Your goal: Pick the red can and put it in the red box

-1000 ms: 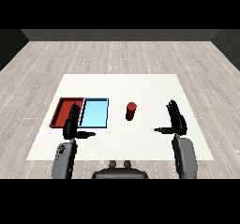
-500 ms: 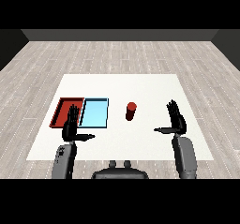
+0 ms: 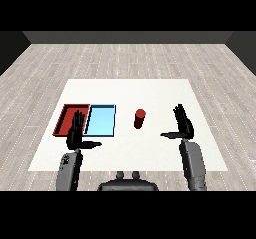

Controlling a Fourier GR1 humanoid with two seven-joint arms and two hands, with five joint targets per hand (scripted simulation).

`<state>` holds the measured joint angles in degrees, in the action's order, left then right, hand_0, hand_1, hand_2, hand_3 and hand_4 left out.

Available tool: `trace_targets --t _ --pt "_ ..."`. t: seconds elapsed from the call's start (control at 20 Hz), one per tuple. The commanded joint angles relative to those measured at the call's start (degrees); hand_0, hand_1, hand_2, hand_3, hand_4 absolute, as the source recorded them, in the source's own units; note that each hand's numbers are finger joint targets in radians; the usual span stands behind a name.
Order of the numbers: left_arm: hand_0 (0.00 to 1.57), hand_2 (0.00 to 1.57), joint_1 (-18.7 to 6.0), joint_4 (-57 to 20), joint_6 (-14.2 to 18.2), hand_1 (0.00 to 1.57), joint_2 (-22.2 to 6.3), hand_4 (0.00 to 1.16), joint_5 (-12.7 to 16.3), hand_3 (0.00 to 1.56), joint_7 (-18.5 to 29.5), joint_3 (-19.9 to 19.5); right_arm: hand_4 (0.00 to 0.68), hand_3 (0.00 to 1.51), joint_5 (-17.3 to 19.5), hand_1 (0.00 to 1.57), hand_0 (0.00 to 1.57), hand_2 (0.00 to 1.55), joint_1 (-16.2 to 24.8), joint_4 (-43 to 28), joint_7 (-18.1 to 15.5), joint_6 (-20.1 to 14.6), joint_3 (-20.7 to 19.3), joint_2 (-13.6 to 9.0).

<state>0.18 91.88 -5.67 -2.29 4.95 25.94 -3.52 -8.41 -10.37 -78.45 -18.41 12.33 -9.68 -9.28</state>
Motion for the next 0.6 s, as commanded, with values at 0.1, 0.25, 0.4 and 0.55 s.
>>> trace_targets --t 0.1,0.25,0.4,0.55 --pt "0.00 0.00 1.27 -2.57 0.17 0.00 1.56 0.00 -0.45 0.00 3.46 0.72 0.000 0.00 1.78 0.00 0.00 0.00 -8.26 11.58 -3.83 -1.08 -0.23 0.43" --pt "0.00 0.00 -1.30 -5.20 0.44 0.00 1.01 0.00 -0.66 0.00 4.50 -0.18 0.000 0.00 1.20 0.00 0.00 0.00 -6.47 5.00 1.96 -3.13 1.77 2.28" --pt "0.00 0.00 0.74 1.69 -2.69 0.00 -2.81 0.00 4.28 0.00 -0.68 -3.74 0.000 0.00 1.28 0.00 0.00 0.00 -8.10 8.97 0.66 -2.57 1.73 2.25" --pt "0.00 0.00 -2.33 -1.76 -2.61 0.00 -2.09 0.00 4.11 0.00 -0.28 -3.12 0.000 0.00 -2.41 0.00 0.00 0.00 -6.26 11.03 0.27 0.78 0.52 2.73"
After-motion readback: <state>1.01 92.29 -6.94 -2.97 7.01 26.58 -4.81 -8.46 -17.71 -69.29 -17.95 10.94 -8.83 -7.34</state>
